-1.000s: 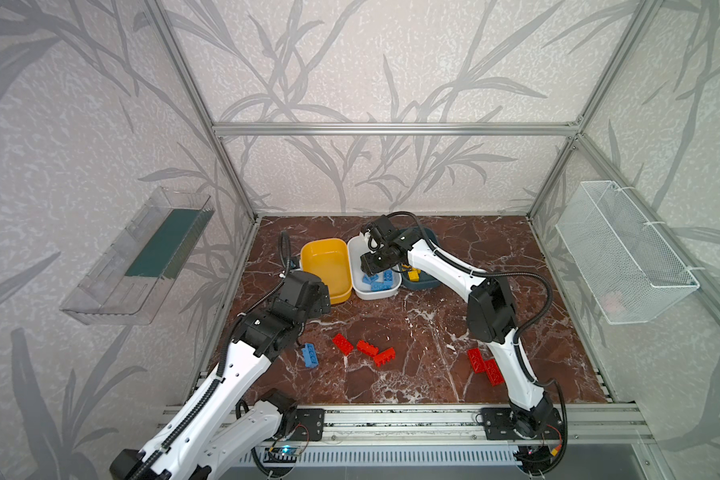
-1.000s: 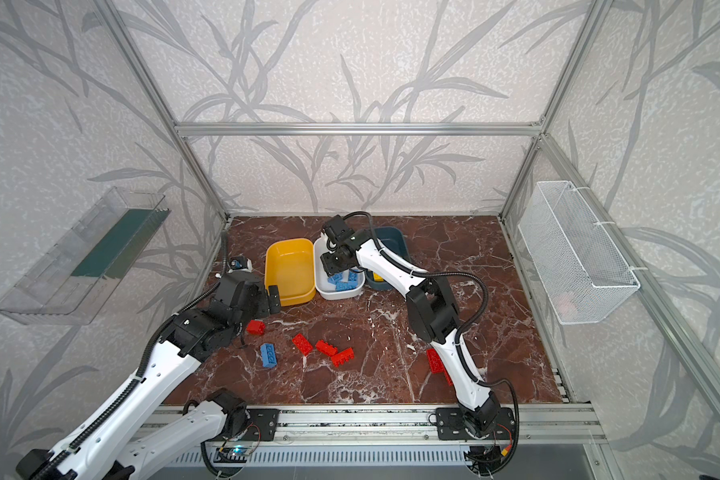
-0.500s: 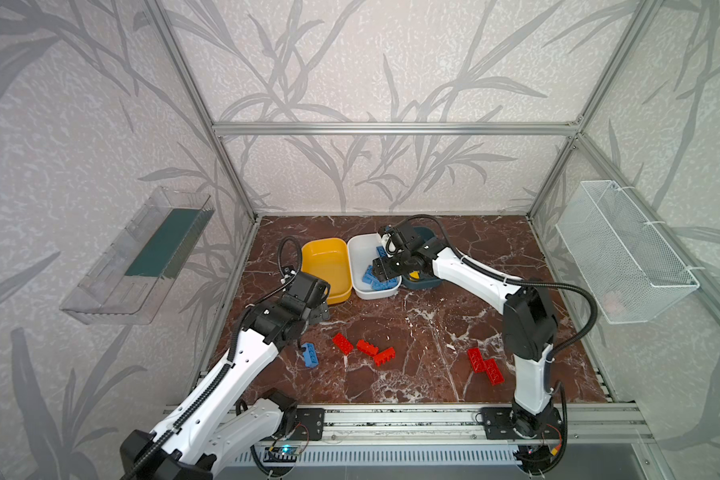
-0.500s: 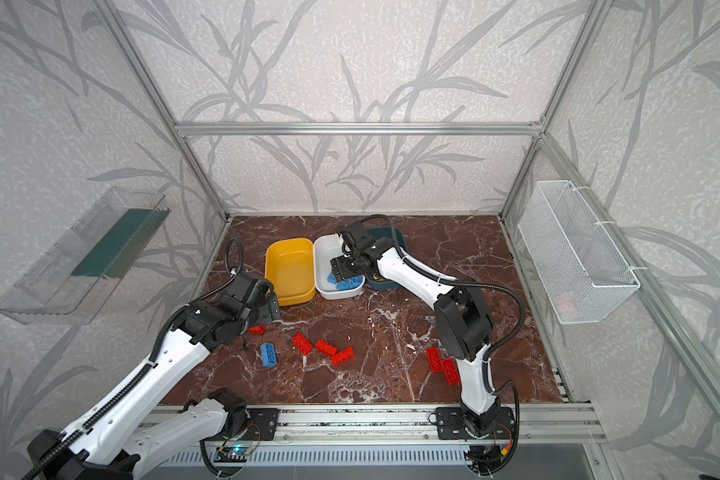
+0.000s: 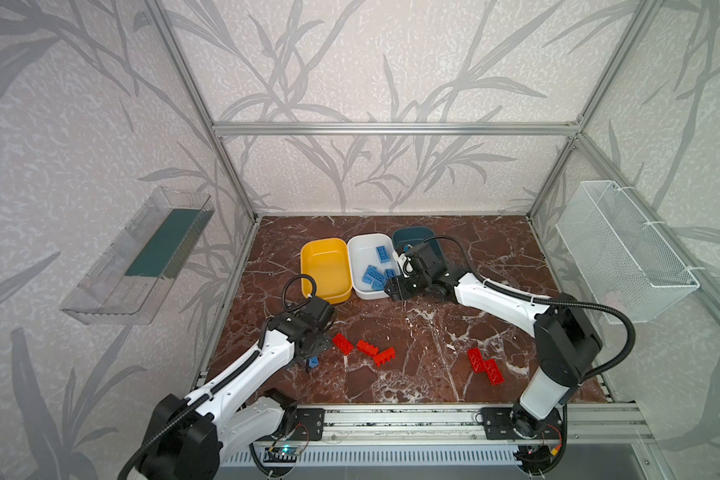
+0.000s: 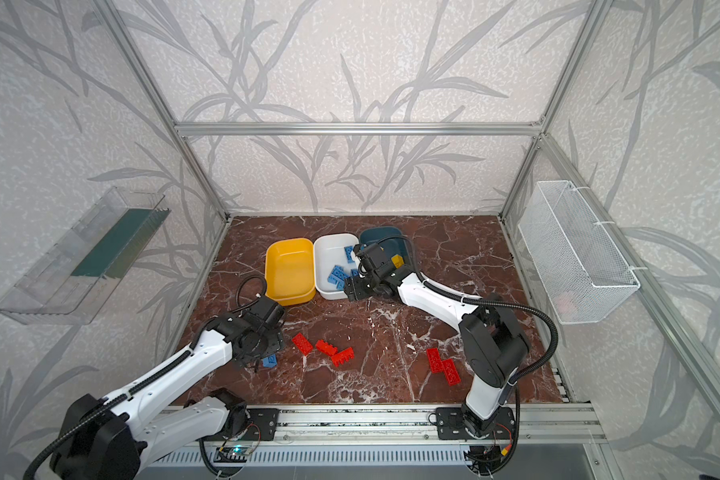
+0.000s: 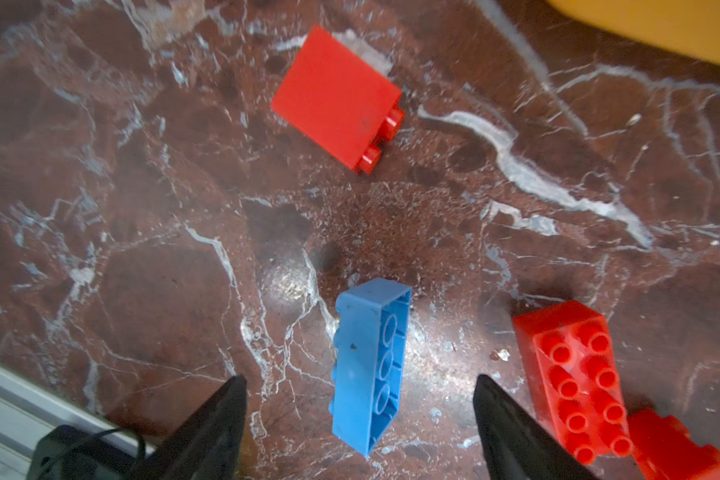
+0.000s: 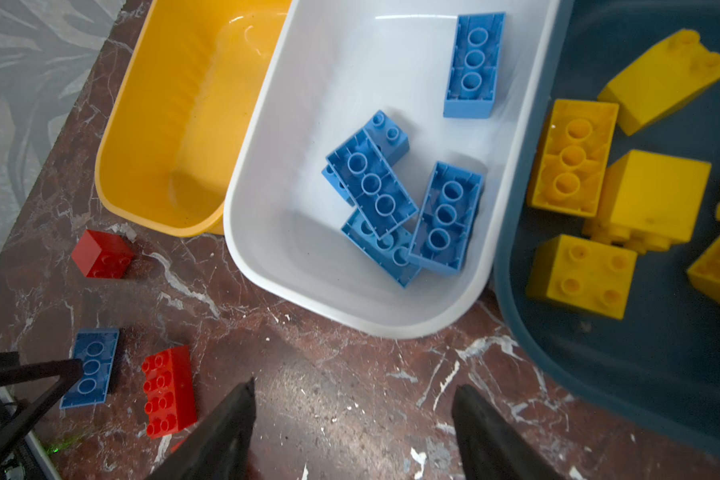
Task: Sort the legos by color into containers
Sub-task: 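Lower the left gripper onto a blue brick near the red bricks while right withdraws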
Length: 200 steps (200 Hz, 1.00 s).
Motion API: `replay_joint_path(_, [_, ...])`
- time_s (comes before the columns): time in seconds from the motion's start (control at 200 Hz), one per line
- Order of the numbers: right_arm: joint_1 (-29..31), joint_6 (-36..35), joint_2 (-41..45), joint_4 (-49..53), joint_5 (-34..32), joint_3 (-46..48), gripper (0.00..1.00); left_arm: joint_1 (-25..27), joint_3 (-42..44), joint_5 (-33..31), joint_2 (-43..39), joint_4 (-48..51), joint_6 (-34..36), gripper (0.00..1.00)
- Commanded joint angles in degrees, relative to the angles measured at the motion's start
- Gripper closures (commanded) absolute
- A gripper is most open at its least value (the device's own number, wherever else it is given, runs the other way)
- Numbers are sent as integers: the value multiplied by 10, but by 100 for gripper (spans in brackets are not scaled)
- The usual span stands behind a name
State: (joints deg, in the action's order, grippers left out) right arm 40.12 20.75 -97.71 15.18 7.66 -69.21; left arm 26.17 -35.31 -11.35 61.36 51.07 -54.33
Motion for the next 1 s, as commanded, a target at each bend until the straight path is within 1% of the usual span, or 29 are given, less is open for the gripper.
replay_joint_path(0.0, [-1,17,37,-34,7,27,24,-2,12,23,19,-40,-30,18])
replay_joint_path(0.14, [-1,24,54,-47,6,62,24,-2,19,31,56,-61,-29,24])
replay_joint_path(0.335, [-1,25,68,-59,1,97,24,-2,36,41,85,-93,-35,34])
replay_joint_path(0.51, [-1,26,66,-66,4,102,24,-2,41,33,101,-94,-33,35])
replay_joint_path(0.645, [-1,26,63,-69,5,105,24,-2,44,25,109,-98,-33,43])
replay_joint_path(0.71, [-1,26,62,-70,5,106,24,-2,43,21,117,-99,-33,45])
replay_joint_path(0.81, [-1,26,62,-70,6,107,24,-2,39,23,133,-102,-29,53])
replay_joint_path(0.995, [-1,27,60,-74,4,110,24,-2,35,26,145,-110,-24,61])
